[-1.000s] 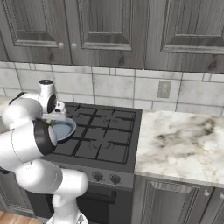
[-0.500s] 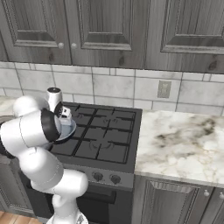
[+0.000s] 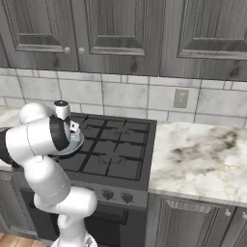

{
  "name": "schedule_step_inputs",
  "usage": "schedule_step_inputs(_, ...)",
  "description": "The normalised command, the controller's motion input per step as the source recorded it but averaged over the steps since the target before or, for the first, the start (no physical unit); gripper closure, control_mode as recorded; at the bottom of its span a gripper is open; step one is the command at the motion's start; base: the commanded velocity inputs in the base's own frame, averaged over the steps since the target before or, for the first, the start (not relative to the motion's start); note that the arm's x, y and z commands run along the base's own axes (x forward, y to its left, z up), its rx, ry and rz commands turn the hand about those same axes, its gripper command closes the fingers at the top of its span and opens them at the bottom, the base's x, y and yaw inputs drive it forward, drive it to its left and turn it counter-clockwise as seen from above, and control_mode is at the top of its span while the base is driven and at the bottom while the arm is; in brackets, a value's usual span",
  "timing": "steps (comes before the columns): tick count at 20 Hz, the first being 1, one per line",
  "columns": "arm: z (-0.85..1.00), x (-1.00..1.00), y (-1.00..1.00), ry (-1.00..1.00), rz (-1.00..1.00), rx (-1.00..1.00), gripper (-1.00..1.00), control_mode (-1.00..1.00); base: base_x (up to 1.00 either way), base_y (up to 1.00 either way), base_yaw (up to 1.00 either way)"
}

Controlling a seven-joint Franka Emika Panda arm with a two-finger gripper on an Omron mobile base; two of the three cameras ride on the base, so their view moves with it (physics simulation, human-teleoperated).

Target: Pick up the butter stick and place it in the pan. Then turn on the burner for the pan.

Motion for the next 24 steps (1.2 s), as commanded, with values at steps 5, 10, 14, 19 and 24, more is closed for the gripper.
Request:
schedule_step_inputs(5,-0.09,0.07,0.03,0.00,-0.02,0.00,-1.00,-1.00,0.00,0.00,0.00)
schedule_step_inputs(10,0.00,0.01,0.00,0.00,0.00,0.00,-1.00,-1.00,0.00,0.00,0.00)
schedule_step_inputs(14,0.04,-0.01,0.00,0.00,0.00,0.00,-1.00,-1.00,0.00,0.00,0.00)
schedule_step_inputs(19,0.28,-0.21,0.09,-0.10,-0.03,0.00,-1.00,-1.00,0.00,0.00,0.00)
schedule_step_inputs(24,0.40,-0.32,0.15,-0.14,-0.05,0.00,-1.00,-1.00,0.00,0.00,0.00)
